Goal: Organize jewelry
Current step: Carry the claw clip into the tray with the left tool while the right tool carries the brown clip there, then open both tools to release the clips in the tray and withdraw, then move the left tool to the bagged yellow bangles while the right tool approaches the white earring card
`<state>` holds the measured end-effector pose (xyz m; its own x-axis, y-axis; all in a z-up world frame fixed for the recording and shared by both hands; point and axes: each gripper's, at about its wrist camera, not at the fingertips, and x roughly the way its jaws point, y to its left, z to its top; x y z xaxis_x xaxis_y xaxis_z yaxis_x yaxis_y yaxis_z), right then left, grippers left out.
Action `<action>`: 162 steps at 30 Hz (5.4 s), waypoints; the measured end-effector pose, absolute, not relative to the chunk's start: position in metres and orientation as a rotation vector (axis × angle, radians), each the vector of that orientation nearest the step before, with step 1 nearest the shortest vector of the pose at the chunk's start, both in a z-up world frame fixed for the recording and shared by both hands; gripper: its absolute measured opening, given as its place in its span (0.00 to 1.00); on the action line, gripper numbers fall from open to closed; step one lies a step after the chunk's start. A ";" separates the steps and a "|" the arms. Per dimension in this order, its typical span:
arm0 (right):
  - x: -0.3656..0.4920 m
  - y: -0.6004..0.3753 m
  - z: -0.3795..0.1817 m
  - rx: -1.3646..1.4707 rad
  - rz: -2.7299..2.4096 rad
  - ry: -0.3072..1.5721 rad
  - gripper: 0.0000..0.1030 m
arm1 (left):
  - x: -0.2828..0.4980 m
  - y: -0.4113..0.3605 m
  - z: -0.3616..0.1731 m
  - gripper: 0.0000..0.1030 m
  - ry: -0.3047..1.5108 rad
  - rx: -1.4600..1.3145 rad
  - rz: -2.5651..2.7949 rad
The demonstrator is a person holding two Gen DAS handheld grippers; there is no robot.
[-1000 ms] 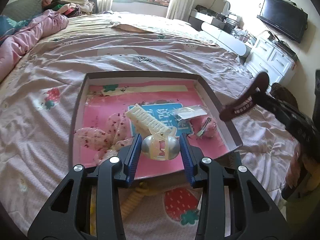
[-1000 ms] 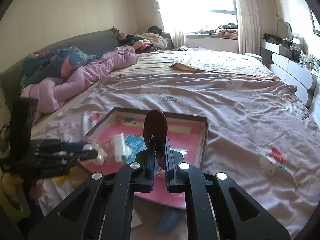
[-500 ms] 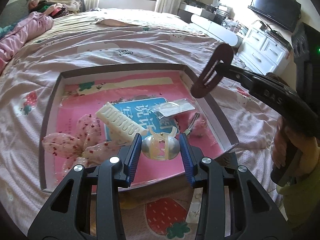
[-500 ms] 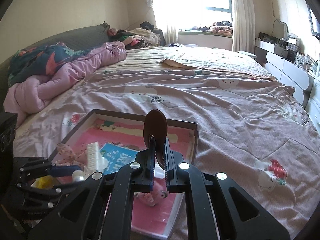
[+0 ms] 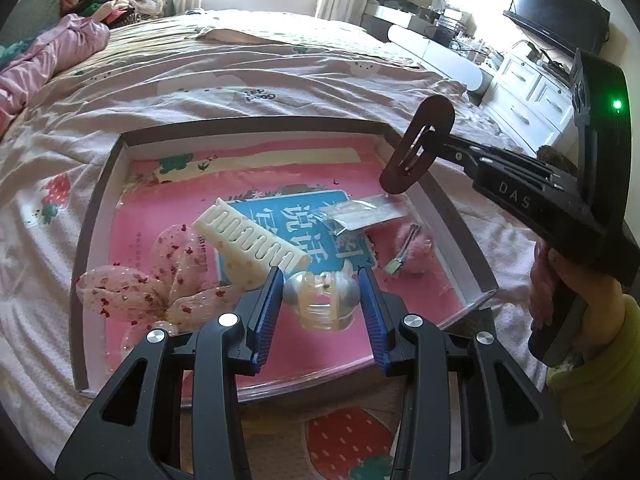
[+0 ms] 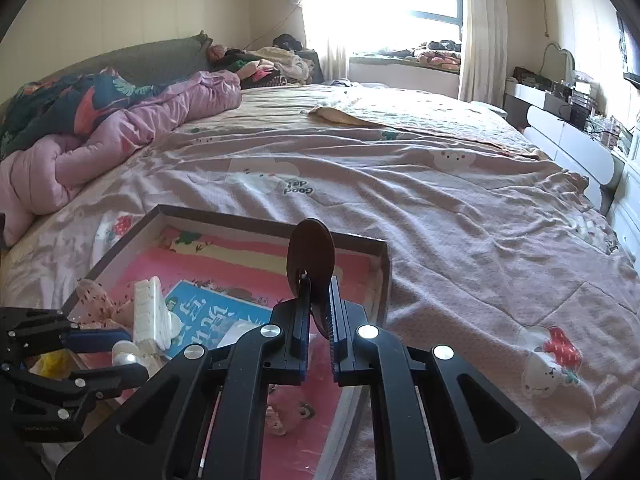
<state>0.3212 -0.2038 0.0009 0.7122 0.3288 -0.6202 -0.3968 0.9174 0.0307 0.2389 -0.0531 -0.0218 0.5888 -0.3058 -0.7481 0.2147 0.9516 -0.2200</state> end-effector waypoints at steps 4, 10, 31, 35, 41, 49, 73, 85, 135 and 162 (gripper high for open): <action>0.320 -0.199 -0.002 -0.109 0.421 0.672 0.08 | 0.238 -0.048 -0.021 0.30 0.884 -0.111 -0.291; 0.312 -0.189 -0.007 -0.139 0.460 0.681 0.09 | 0.236 -0.034 -0.020 0.33 0.882 -0.124 -0.259; 0.270 -0.185 -0.032 -0.176 0.512 0.782 0.28 | 0.214 -0.008 -0.016 0.42 0.875 -0.148 -0.199; 0.264 -0.193 -0.029 -0.148 0.502 0.783 0.30 | 0.210 -0.008 -0.012 0.43 0.868 -0.149 -0.196; 0.250 -0.203 -0.018 -0.126 0.493 0.763 0.41 | 0.202 -0.008 -0.005 0.49 0.857 -0.155 -0.194; 0.224 -0.219 0.003 -0.089 0.458 0.712 0.76 | 0.188 -0.011 0.006 0.68 0.840 -0.159 -0.196; 0.155 -0.228 0.053 -0.059 0.469 0.612 0.93 | 0.137 0.003 0.039 0.89 0.761 -0.160 -0.153; 0.132 -0.212 0.051 -0.078 0.512 0.627 0.93 | 0.118 0.027 0.046 0.89 0.735 -0.188 -0.114; 0.133 -0.155 -0.022 -0.141 0.607 0.791 0.93 | 0.102 0.068 -0.024 0.89 0.858 -0.173 -0.013; 0.168 -0.153 -0.060 -0.184 0.587 0.880 0.93 | 0.136 0.066 -0.051 0.68 0.944 -0.175 -0.023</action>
